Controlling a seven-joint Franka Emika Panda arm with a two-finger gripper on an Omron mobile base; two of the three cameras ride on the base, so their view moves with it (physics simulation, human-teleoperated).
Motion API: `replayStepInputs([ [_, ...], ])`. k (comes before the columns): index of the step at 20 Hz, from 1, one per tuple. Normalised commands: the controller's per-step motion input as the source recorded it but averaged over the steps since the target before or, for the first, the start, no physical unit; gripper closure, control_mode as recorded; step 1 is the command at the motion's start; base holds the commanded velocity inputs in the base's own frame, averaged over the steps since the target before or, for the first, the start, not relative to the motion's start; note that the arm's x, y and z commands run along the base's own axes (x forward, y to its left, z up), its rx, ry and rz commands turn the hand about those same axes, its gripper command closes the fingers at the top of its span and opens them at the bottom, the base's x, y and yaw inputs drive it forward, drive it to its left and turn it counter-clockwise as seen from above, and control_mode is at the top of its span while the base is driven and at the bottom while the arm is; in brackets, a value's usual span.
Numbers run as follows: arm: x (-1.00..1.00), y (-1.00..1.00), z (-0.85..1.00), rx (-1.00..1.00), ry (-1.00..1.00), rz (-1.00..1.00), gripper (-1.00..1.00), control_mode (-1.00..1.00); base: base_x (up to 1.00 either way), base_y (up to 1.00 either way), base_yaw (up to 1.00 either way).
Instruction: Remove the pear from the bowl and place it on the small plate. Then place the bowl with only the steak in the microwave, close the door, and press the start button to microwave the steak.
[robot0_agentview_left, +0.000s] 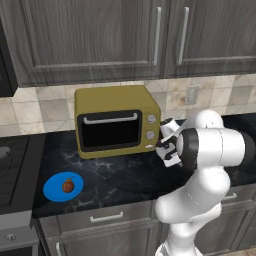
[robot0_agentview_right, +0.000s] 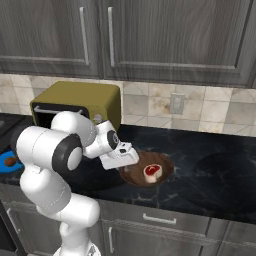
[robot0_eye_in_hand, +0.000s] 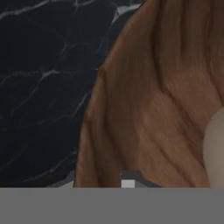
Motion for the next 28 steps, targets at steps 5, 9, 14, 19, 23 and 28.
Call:
replayStepInputs([
  [5,-0.05,0.0,0.38,0.0,-0.02,0.04,1.0,-1.0,0.0,0.0,0.0],
  [9,-0.1,0.0,0.54,-0.01,-0.15,0.11,1.0,-1.0,0.0,0.0,0.0],
  [14,-0.2,0.06,0.48,-0.01,-0.17,0.15,1.0,-1.0,0.0,0.0,0.0],
  [19,-0.09,0.33,0.58,-0.1,-0.04,0.13,1.0,-1.0,0.0,0.0,0.0],
  [23,-0.25,0.29,0.71,-0.17,0.0,0.11,1.0,-1.0,0.0,0.0,0.0],
  [28,-0.61,0.07,0.84,-0.15,-0.01,0.07,1.0,-1.0,0.0,0.0,0.0],
])
